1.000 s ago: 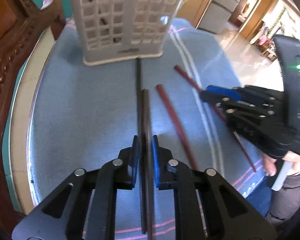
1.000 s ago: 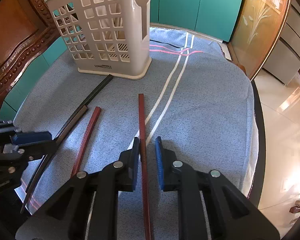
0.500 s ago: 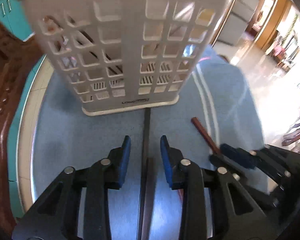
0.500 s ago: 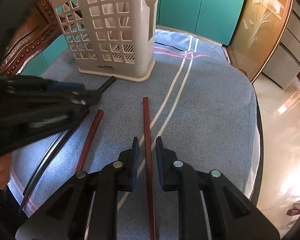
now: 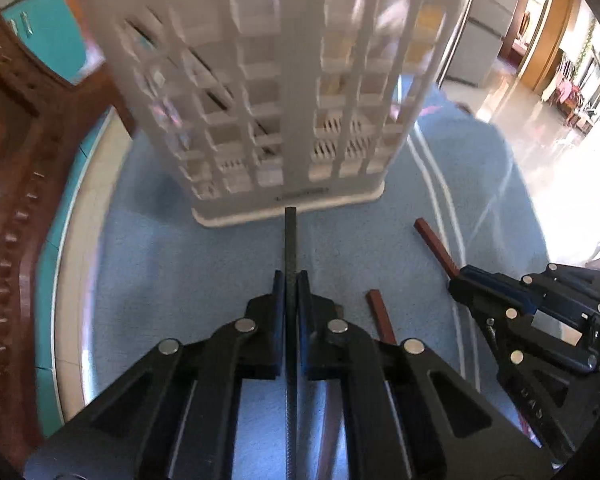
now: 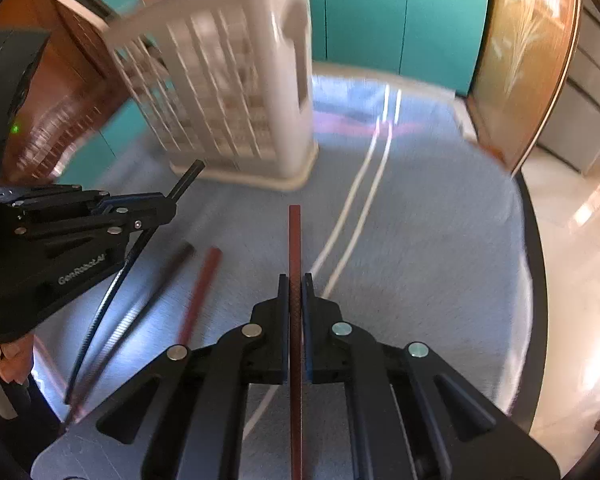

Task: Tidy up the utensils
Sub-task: 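Lift both held chopsticks and carry them above the white basket, then open both tools to drop the chopsticks into the basket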

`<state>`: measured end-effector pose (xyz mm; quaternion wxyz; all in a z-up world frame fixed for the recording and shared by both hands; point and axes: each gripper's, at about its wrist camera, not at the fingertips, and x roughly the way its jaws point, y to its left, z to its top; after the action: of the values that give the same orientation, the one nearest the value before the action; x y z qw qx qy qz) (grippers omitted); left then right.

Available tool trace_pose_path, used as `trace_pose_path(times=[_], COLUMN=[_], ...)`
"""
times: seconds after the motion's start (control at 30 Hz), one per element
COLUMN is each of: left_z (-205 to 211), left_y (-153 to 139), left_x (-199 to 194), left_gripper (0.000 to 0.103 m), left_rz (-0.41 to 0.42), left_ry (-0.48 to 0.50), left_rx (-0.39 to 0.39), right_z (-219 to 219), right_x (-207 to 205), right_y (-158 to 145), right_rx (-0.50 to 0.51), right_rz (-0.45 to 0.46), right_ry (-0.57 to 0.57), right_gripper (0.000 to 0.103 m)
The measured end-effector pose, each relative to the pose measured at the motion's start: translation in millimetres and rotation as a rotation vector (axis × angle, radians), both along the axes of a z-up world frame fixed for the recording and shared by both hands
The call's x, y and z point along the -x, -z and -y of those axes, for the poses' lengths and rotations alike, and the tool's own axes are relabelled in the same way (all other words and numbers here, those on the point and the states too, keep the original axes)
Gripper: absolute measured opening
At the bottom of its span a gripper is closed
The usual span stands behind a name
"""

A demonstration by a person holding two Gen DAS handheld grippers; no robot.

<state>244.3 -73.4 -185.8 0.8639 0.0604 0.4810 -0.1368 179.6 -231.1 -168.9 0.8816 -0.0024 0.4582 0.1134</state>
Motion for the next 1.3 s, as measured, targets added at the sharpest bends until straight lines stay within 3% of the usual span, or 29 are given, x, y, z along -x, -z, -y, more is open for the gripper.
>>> trace_pose_path(times=[0.13, 0.23, 0.4, 0.53, 0.7, 0.8, 0.9, 1.07, 1.3], left_z=[-17.2, -33.4, -49.8, -62.6, -64.9, -70.3, -74.5, -56.4, -40.5], left_y=[-47.7, -99.7, -171.1, -224.4, -262.9, -270.9, -263.9, -229.4, -202.3], left_x=[29.8, 64.5, 97.6, 94.6, 70.1, 56.3, 42.1, 16.2, 7.3], left_gripper=[0.007, 0.007, 0.007, 0.007, 0.007, 0.007, 0.007, 0.007, 0.007], left_rz=[0.122, 0.232, 0.388, 0.503, 0.617, 0.684, 0.719, 0.662, 0.617], left_ry=[0.011, 0.042, 0.090, 0.062, -0.042, -0.106, -0.186, -0.206, -0.201], left_rx=[0.067, 0.153, 0.253, 0.327, 0.373, 0.401, 0.408, 0.292, 0.213], right_z=[8.8, 21.1, 31.1, 31.3, 39.6, 42.1, 33.3, 16.1, 4.6], right_x=[28.0, 57.2, 75.6, 62.9, 44.2, 34.1, 7.1, -10.4, -5.2], right_y=[-53.4, -101.2, -156.0, -201.4, -242.3, -242.0, -218.6, -182.8, -173.7], right_rx=[-0.068, -0.150, -0.236, -0.276, -0.346, -0.392, -0.291, -0.225, -0.193], right_rz=[0.150, 0.280, 0.408, 0.514, 0.672, 0.735, 0.706, 0.634, 0.613], right_ry=[-0.036, -0.073, -0.081, -0.042, 0.063, 0.125, 0.145, 0.112, 0.079], right_gripper=[0.006, 0.007, 0.007, 0.007, 0.007, 0.007, 0.007, 0.007, 0.010])
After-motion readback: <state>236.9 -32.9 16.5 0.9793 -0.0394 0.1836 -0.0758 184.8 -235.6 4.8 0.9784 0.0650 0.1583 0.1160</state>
